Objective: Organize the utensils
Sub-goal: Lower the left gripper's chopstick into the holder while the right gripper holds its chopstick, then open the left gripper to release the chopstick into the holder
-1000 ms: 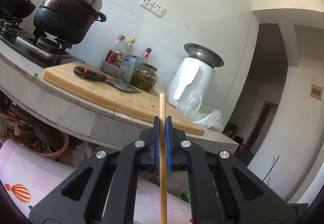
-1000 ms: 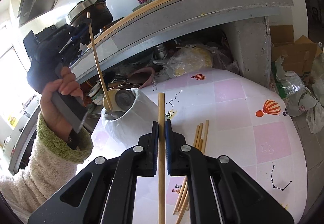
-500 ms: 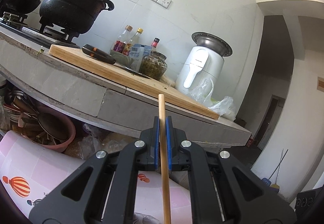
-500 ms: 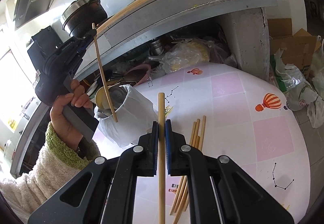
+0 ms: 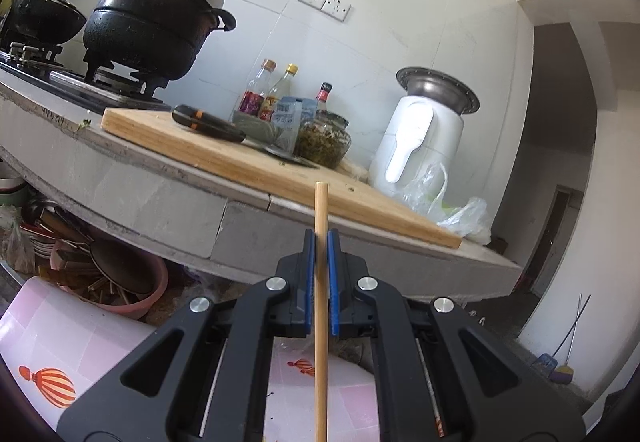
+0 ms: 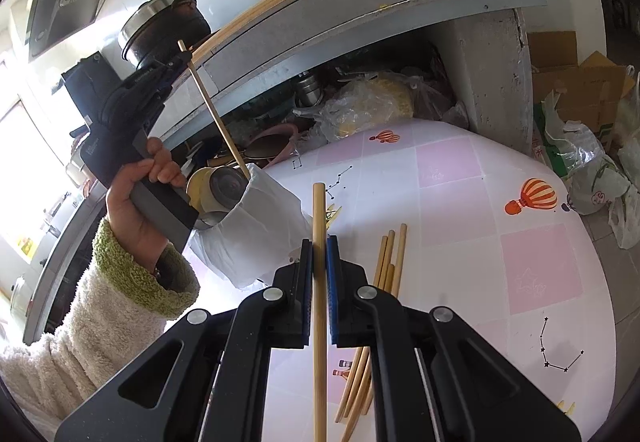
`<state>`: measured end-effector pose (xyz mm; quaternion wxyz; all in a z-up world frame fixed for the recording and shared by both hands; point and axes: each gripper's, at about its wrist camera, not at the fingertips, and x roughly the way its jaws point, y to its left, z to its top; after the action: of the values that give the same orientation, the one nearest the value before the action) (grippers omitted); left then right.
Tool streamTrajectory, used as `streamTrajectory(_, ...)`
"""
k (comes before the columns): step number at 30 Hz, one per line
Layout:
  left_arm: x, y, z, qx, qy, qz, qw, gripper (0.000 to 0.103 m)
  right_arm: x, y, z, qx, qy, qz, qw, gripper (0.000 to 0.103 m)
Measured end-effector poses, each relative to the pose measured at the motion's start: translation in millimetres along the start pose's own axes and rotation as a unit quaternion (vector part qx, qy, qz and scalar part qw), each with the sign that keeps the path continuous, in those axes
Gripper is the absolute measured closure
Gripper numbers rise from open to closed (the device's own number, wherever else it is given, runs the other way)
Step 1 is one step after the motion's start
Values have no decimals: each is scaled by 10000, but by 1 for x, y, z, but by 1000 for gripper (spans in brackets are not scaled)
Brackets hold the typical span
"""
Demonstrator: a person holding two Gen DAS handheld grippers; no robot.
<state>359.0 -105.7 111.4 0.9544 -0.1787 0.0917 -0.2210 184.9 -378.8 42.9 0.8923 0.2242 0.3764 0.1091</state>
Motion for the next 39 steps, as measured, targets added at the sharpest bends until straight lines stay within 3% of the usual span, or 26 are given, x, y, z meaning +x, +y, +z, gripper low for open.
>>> streamTrajectory(8,-14,5,-10,-35,229,9,9997,98,-1,-1,-1,39,-14,20,10000,96)
streamTrajectory(20,-32,-2,-34,261,1201,-1,9924,96,-11,11,-5,-54,-32,30,10000,96)
streamTrajectory(31,-71,-9,-17,365,1105,-204,9930,39,-33,28,5,-261,-212,-35,9994,96)
streamTrajectory(39,-129,7,-7,525,1008,181,9934,22,-38,70,57,-793,-613,550,9934,96)
